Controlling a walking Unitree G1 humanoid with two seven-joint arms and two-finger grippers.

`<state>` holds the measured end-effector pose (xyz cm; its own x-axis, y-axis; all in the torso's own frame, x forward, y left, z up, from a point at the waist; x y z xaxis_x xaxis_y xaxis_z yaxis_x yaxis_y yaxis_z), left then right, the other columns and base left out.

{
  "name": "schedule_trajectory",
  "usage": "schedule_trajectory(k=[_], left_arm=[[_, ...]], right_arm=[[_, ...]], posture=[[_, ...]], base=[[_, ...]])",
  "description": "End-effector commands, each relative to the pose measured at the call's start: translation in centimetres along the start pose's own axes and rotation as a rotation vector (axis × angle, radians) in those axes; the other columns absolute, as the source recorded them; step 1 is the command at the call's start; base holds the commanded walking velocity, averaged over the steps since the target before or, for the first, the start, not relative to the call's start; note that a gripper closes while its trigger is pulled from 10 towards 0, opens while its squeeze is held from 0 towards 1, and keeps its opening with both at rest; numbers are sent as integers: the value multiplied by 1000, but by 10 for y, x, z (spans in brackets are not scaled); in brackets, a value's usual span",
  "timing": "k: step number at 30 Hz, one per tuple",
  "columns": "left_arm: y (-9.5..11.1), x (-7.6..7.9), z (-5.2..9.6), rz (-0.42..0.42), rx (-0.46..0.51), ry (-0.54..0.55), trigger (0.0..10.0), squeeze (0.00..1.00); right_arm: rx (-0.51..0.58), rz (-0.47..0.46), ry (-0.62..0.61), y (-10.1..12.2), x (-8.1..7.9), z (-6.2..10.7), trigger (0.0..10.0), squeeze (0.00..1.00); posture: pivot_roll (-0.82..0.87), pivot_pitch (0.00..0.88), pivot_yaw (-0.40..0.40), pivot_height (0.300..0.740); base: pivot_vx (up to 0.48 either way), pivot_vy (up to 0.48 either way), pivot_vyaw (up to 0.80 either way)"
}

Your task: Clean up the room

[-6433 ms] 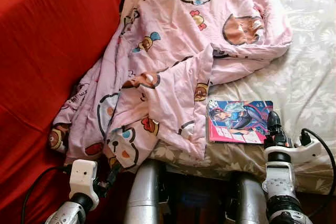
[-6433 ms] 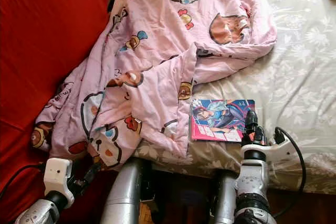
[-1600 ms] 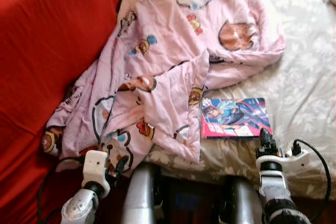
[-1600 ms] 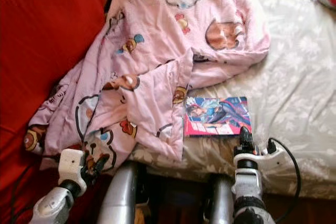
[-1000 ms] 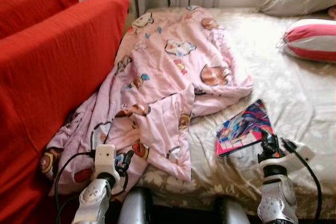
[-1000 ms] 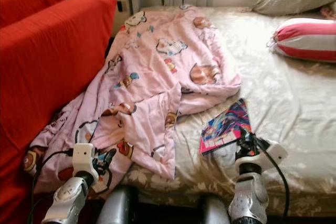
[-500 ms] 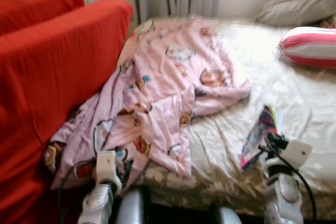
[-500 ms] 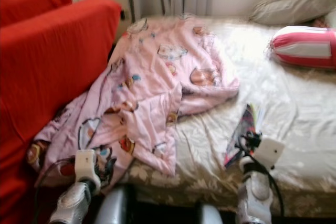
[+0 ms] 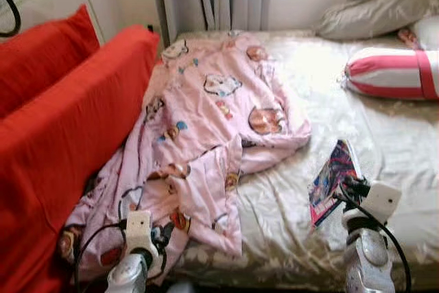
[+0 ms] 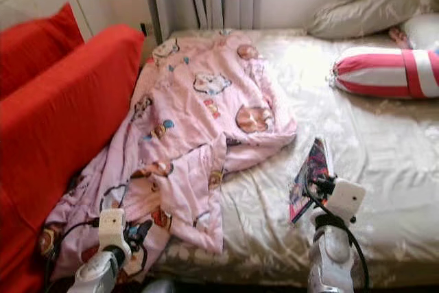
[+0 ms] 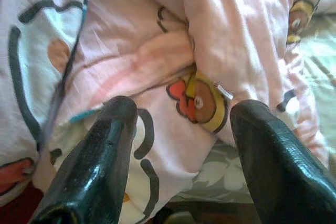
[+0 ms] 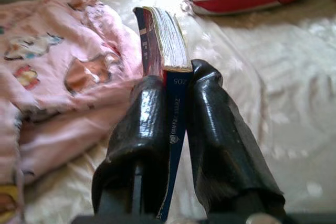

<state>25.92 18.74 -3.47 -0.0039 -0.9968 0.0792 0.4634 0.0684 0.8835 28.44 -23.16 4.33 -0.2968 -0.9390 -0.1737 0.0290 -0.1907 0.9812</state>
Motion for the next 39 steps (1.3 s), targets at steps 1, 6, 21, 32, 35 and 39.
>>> schedule_trajectory(k=[1, 6, 21, 32, 35, 39], left_arm=[[-4, -3, 1, 1, -28, 8, 10000, 0], [-9, -3, 2, -20, -59, -4, 10000, 0], [-10, 1, 0, -72, -92, -35, 10000, 0], [-11, -4, 2, -83, -87, -26, 10000, 0], [-12, -9, 4, -85, -88, -18, 10000, 0], [-17, -11, 7, -81, -101, 0, 10000, 0]], right_arm=[[40, -2, 9, 10, -4, -6, 10000, 0], [48, -15, 11, 14, -5, -11, 10000, 0], [14, -23, -19, 9, -4, -13, 10000, 0], [-10, -46, 20, 3, -9, -11, 10000, 0], [-6, -49, 30, 5, -8, -13, 10000, 0], [-8, -56, 44, 5, -8, -14, 10000, 0]], posture=[[18, 0, 3, 740], [16, 0, 9, 740], [6, 0, 19, 740], [8, 0, 20, 740], [6, 0, 22, 740], [7, 0, 21, 740]], base=[[0, 0, 0], [0, 0, 0], [0, -168, 0], [0, -381, 0], [0, -381, 0], [0, -382, 0]])
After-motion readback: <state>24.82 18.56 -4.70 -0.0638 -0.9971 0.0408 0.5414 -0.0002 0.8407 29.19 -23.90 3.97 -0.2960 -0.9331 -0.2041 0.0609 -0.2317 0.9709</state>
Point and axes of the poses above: a point about 5 cm out from each wrist's last joint towards the gripper, its own z axis pointing back from the gripper into the wrist, its own y axis along the axis of the wrist's last joint, x = y × z, the point moved 1 cm from there along -z, pointing out of the wrist towards the gripper, and after that the axes turned 2 degrees about -z, right-handed, at the moved point
